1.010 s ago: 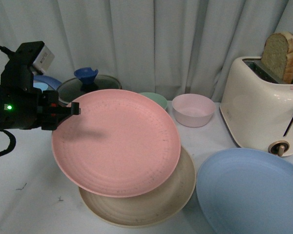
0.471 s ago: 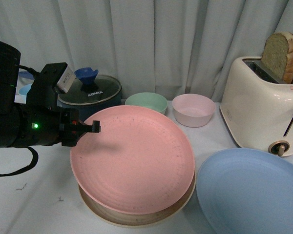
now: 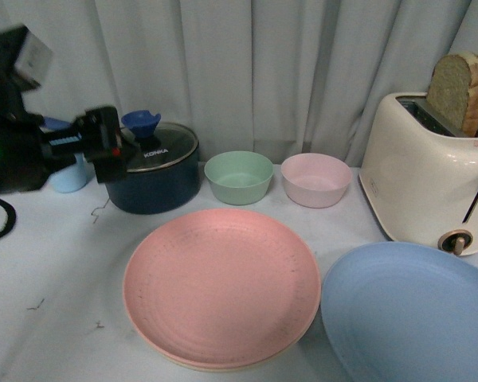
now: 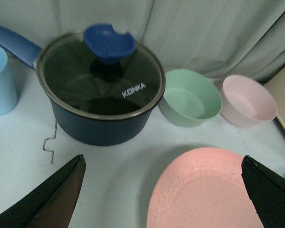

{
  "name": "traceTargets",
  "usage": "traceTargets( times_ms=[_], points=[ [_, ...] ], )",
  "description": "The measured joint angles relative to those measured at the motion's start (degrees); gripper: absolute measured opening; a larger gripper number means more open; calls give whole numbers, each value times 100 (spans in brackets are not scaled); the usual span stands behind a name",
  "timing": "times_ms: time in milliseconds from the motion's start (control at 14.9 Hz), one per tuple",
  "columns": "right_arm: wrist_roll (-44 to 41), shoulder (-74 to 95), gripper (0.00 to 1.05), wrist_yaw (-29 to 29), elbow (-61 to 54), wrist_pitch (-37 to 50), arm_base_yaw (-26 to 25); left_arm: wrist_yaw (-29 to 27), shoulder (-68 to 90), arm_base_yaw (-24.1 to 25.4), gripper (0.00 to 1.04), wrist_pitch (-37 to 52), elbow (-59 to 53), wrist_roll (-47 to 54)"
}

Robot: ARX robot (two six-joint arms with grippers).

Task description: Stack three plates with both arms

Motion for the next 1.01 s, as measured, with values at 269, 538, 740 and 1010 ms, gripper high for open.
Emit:
traceTargets(
  times_ms=[269, 538, 740, 1010],
  points=[
    [0, 0, 98, -2, 0, 0, 0, -1073, -1541, 28, 82, 1414, -1095, 437],
    [0, 0, 98, -2, 0, 0, 0, -1401, -2074, 120, 66, 2065, -1666, 739],
    [0, 0, 98, 0, 0, 2, 0, -1412, -2363, 208, 51, 2135, -2031, 837],
    [0, 0, 98, -2, 0, 0, 0, -1353, -2575, 223, 35, 2094, -2448, 911]
  ],
)
